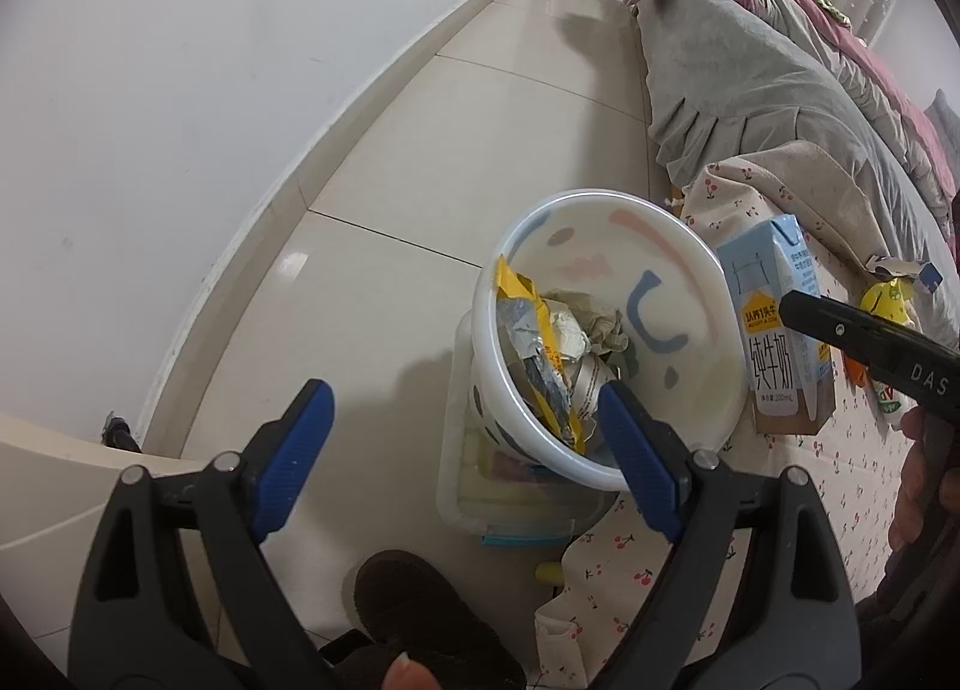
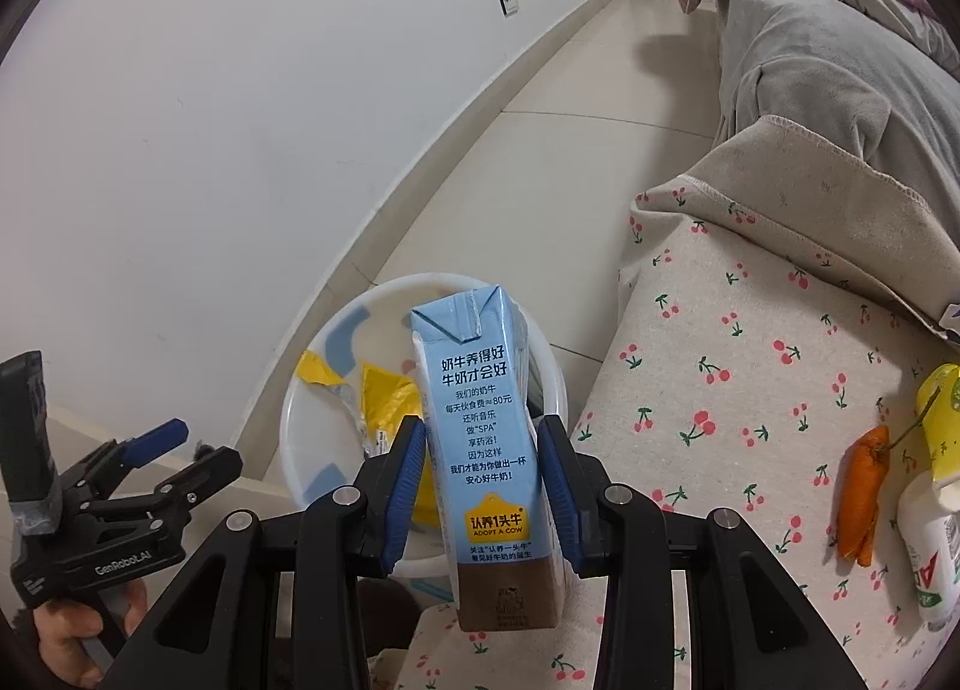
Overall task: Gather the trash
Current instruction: 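Lower the milk carton over the wastebasket and open the right gripper, then grasp the white AD yogurt bottle on the bed with the right gripper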
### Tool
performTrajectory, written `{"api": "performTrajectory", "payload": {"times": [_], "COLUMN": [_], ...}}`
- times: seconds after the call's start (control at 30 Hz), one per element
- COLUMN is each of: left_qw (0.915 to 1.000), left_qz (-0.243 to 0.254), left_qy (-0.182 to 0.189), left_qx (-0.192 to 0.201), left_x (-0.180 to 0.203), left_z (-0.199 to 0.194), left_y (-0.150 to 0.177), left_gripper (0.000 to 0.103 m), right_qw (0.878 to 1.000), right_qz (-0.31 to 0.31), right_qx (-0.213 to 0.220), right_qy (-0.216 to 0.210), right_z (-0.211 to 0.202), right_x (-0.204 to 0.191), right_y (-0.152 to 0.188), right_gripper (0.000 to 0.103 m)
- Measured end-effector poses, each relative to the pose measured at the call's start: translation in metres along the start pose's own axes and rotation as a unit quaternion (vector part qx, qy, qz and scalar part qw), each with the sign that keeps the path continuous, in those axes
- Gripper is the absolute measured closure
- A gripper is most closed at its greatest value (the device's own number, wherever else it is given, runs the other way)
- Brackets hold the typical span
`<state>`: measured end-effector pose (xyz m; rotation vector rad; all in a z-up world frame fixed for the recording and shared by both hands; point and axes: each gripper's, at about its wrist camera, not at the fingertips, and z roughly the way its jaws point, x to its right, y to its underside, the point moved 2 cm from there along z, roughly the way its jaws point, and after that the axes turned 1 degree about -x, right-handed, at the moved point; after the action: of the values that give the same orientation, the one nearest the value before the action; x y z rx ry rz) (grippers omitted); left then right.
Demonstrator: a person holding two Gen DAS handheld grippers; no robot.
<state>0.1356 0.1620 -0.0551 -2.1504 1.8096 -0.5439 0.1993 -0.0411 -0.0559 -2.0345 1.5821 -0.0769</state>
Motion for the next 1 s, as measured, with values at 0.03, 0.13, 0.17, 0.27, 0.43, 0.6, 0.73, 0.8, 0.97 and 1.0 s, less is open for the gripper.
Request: {"api": "performTrajectory", "payload": {"times": [0.03, 0.13, 0.17, 0.27, 0.43, 0.6, 0.73, 0.8, 0.97, 1.0], "left_qw": [1.0000, 1.0000, 1.0000, 1.0000, 1.0000, 0.9999, 0.9996, 0.9993, 0.9985, 0.9984], "left_qz": [0.000, 0.000, 0.001, 0.001, 0.004, 0.011, 0.022, 0.028, 0.039, 0.041], "left_qy": [0.000, -0.001, 0.000, 0.002, 0.006, 0.011, 0.019, 0.022, 0.037, 0.039], "left_qx": [0.000, -0.002, -0.003, -0.004, -0.003, -0.003, -0.004, -0.004, -0.003, -0.003], "left_x": [0.000, 0.001, 0.001, 0.003, 0.008, 0.019, 0.035, 0.042, 0.064, 0.068], "left_z": [0.000, 0.000, 0.000, 0.000, -0.001, -0.002, -0.003, -0.004, -0.007, -0.007], "left_y": [0.000, 0.000, 0.000, 0.000, -0.001, -0.003, -0.004, -0.006, -0.008, -0.009], "left_gripper": [0.013, 0.013, 0.013, 0.013, 0.013, 0.013, 0.013, 0.012, 0.007, 0.007], "right_qw": [1.000, 1.000, 1.000, 1.000, 1.000, 0.999, 0.998, 0.998, 0.996, 0.995], "right_qz": [-0.001, 0.004, 0.007, 0.006, 0.004, 0.007, 0.009, 0.012, 0.024, 0.026], "right_qx": [0.002, 0.000, 0.002, 0.016, 0.025, 0.032, 0.038, 0.039, 0.048, 0.050], "right_qy": [0.003, -0.004, -0.003, 0.003, 0.019, 0.031, 0.044, 0.052, 0.071, 0.077], "right_z": [0.000, 0.000, -0.002, -0.010, -0.023, -0.042, -0.058, -0.066, -0.087, -0.092], "right_x": [0.000, 0.000, 0.000, -0.002, 0.001, 0.013, 0.027, 0.035, 0.062, 0.069], "right_y": [0.000, 0.001, 0.001, 0.001, 0.003, 0.010, 0.017, 0.020, 0.029, 0.031], "right_gripper": [0.063, 0.046, 0.033, 0.031, 0.031, 0.031, 0.030, 0.030, 0.029, 0.029]}}
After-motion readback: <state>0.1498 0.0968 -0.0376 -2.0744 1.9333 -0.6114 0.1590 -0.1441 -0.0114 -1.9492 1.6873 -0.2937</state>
